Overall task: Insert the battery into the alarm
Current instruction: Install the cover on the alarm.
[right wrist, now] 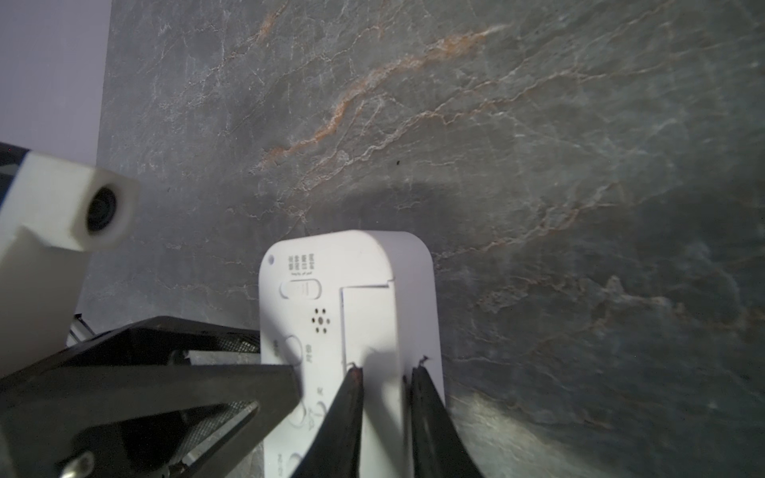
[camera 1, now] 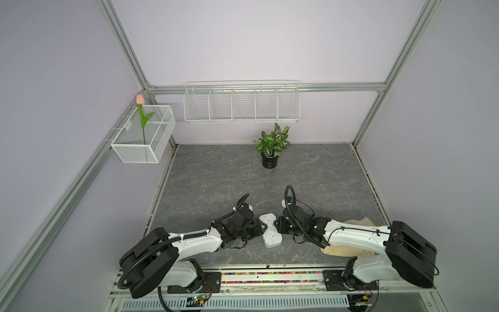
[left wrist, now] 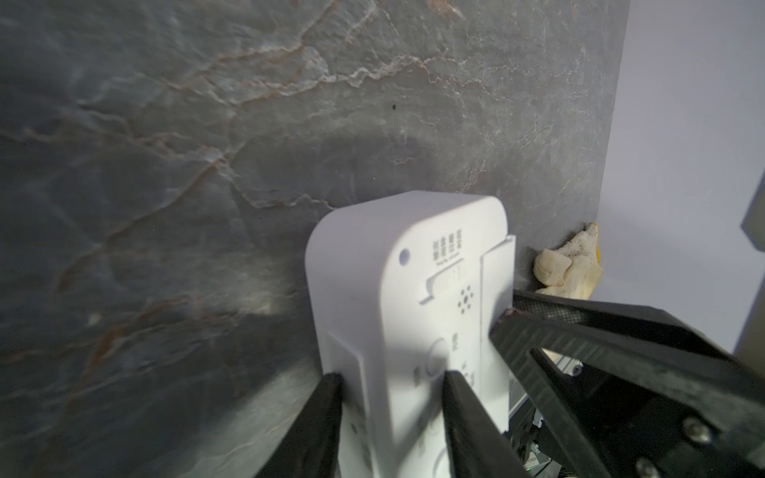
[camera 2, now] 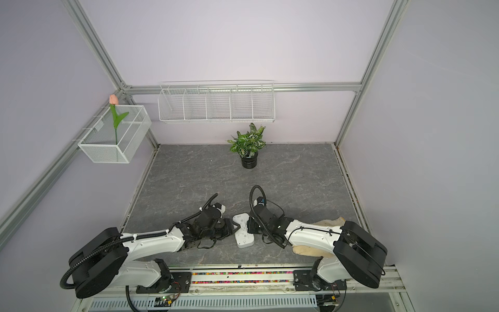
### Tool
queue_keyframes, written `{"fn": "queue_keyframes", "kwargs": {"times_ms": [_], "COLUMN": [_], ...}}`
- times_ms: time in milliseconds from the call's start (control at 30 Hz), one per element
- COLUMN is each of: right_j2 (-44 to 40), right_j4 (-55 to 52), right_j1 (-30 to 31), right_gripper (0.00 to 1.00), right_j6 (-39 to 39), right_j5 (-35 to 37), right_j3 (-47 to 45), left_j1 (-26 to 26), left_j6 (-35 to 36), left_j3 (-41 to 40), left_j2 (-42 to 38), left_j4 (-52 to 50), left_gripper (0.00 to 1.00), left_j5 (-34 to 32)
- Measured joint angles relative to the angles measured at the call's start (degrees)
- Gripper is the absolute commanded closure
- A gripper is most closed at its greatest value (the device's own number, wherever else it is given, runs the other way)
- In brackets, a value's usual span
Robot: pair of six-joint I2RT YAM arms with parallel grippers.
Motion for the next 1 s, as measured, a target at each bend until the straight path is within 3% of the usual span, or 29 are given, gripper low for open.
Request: {"fn": "queue_keyframes", "kwargs": {"times_ms": [367, 1000], "right_j2": [-3.0, -4.4], "right_j4": [-6.4, -13.0], "right_j1": [-0.4, -3.1], "right_gripper": [0.61, 0.56], "right_j6": [-0.7, -5.5], "right_j5": [-1.4, -2.2], "right_j3": [0.0, 3.7], "left_j1": [0.0, 2.4], "left_j6": [0.1, 0.2], "left_j3": [1.0, 4.7], "left_j2": [0.2, 2.3], "left_j4": [-0.6, -1.2], "left_gripper": [0.58, 0.57], "left_j5": [-0.2, -0.2]}}
